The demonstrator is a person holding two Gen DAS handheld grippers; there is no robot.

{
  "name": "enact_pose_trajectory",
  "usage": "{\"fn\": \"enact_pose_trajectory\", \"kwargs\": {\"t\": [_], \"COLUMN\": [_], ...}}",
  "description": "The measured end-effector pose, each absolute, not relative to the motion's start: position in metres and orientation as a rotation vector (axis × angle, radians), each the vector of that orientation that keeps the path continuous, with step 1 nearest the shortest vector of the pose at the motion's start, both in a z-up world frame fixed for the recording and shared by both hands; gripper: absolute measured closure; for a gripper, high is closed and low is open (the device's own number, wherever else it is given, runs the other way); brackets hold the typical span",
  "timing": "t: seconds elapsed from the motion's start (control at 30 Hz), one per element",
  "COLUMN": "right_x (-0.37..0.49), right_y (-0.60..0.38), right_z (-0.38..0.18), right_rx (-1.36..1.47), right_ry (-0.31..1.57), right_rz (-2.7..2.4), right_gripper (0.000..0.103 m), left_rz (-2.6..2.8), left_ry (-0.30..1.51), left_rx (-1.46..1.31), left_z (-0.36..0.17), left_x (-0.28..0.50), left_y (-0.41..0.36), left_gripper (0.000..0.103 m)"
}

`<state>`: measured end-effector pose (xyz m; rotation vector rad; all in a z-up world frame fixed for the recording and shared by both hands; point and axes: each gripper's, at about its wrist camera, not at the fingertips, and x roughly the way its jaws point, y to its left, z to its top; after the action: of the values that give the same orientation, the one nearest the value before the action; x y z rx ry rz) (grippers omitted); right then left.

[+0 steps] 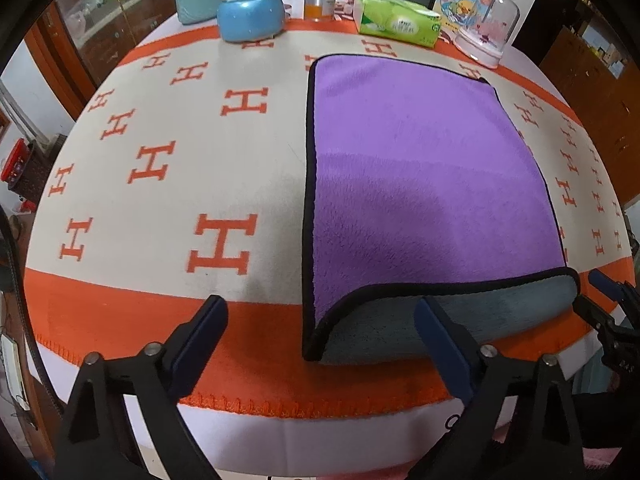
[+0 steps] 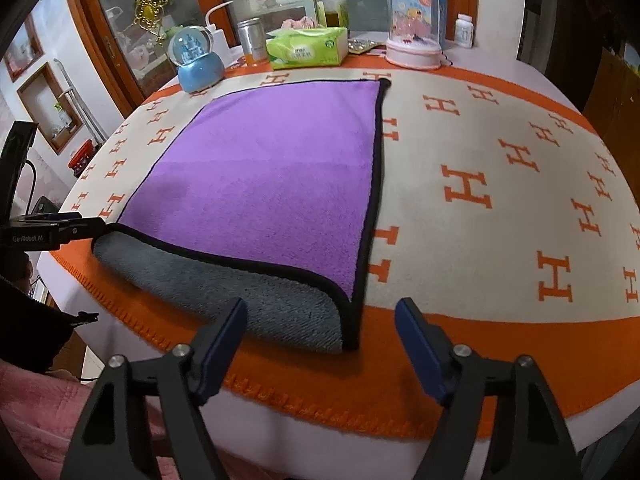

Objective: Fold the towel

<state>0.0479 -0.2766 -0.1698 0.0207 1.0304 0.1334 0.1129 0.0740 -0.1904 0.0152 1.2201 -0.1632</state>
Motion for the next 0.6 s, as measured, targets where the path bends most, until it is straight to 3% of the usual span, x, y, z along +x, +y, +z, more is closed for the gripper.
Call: {"fn": "enact_pose_trajectory", "kwargs": {"t": [0.2, 0.33, 0.4, 0.53, 0.6], "right_x": [0.054, 0.055, 0.055, 0.055, 0.054], "right_y": [-0.279, -0.28, -0.28, -0.28, -0.279], "right_z": [-0.175, -0.177, -0.177, -0.178, -0.179], "right_rx": [0.029, 0.033, 0.033, 0.034, 0.037], "right_ry": [1.05, 1.058, 1.058, 1.06, 1.062], "right_rz": [0.133, 0.132, 0.134, 0.146, 0.157], "right_gripper": [0.045, 0.052, 0.054, 0.061, 0.065], "left_rz": [-0.164, -0.182, -0.199, -0.217, -0.224], "left_ry": [1.259, 1.269, 1.267, 1.27, 1.274], "left_rx": [0.005, 0.005, 0.004, 0.008, 0.005], "left_z": [-0.201, -0.204, -0.204, -0.206, -0.207], "left_x": [0.119, 0.119, 0.119, 0.118, 0.117], "left_y": [0.076, 0.074, 0.071, 0.067, 0.065], "left_gripper": [0.032, 0.037, 0.048, 0.053, 0.063]}}
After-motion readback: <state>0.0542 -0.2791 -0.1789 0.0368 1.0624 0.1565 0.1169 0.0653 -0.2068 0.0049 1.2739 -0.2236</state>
